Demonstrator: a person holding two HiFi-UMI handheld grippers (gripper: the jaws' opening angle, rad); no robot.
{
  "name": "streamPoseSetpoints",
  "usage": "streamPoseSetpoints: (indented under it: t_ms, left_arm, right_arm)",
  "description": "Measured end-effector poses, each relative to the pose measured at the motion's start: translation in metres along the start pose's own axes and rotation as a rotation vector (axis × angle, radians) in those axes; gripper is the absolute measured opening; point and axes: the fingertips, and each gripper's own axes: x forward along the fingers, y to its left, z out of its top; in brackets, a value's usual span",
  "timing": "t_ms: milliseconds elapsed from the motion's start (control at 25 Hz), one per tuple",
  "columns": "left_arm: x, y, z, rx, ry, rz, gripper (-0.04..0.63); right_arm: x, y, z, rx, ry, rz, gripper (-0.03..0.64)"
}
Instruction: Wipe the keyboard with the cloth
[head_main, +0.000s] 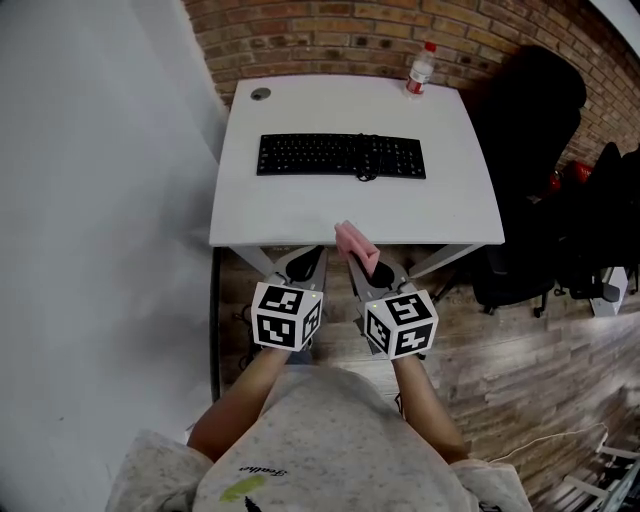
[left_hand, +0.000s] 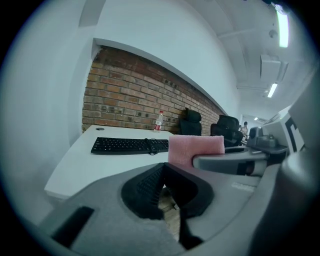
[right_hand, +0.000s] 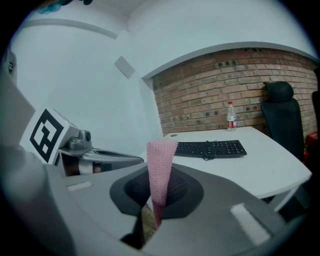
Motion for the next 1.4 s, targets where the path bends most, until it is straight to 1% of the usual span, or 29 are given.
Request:
streamPoseSetpoints:
  t_ms: [360,600,1040,1400]
  left_arm:
    - [0.038,0.068,0.035,-0.027,0.018,-0.003,-0.008]
    - [0.051,0.112,0.052,-0.053,0.029,0.004,-0.006]
    - [0.071,0.185,0.079,-0.086,0.026,0.022,-0.006]
    - [0.091,0.235,0.089,-0.110,0.022,0.052,-0.006]
  right_arm:
    - [0.076,-0.010,0.033,0.013,0.040,0.015,0.026]
    - [0.125,-0.009,0.055,0.025,0.064,0.028,0.026]
    - [0.212,-0.002,0.091,0.040,0.113,0.084,0.026]
    - [0.285,0.000,0.108,0.132,0.137,0.161,0.026]
